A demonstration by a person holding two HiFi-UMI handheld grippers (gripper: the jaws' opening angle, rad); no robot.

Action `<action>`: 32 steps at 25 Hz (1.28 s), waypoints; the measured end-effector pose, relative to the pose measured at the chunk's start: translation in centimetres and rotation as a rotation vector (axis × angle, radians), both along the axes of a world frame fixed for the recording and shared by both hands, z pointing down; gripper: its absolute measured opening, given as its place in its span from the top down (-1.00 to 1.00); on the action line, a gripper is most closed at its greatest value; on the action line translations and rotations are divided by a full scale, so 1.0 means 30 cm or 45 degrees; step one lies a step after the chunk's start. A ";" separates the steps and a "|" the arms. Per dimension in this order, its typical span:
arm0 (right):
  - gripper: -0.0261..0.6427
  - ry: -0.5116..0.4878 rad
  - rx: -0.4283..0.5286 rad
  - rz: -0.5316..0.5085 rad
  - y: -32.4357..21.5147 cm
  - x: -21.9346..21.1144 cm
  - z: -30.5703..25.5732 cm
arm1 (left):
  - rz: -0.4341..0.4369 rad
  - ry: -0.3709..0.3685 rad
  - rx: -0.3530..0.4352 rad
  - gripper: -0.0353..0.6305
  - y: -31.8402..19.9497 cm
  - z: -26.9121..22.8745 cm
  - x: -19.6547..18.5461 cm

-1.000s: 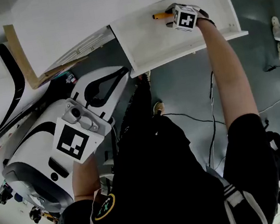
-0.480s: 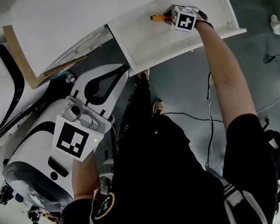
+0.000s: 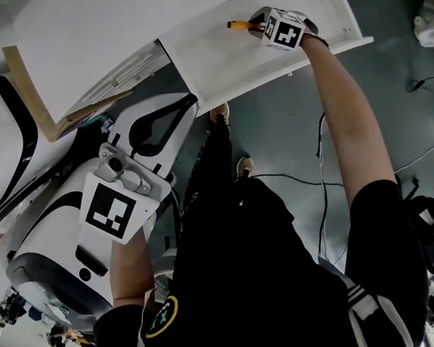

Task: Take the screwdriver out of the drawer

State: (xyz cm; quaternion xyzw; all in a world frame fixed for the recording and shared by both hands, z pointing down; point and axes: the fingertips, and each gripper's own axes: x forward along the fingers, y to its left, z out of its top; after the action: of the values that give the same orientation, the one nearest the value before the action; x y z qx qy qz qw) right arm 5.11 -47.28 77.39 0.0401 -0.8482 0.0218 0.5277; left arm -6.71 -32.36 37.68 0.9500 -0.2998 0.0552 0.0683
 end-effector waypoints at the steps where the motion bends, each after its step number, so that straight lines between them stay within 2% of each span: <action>1: 0.61 -0.008 0.011 0.003 -0.001 0.000 -0.017 | 0.006 0.000 0.003 0.84 0.003 -0.003 0.005; 11: 0.61 -0.174 0.130 0.092 0.020 -0.014 -0.230 | 0.032 0.002 0.055 0.84 0.037 -0.042 0.049; 18: 0.61 -0.372 0.215 0.181 0.085 -0.038 -0.468 | 0.049 0.017 0.106 0.84 0.091 -0.094 0.078; 26: 0.61 -0.518 0.279 0.251 0.185 -0.036 -0.660 | 0.070 0.021 0.145 0.84 0.168 -0.142 0.100; 32: 0.61 -0.695 0.357 0.327 0.268 -0.027 -0.861 | 0.074 0.026 0.179 0.84 0.216 -0.184 0.105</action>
State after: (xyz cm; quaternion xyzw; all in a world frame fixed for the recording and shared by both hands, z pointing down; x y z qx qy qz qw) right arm 4.30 -39.25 51.55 0.2117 -0.9410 -0.0189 0.2634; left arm -3.54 -25.89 32.15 0.9612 -0.2746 0.0262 0.0029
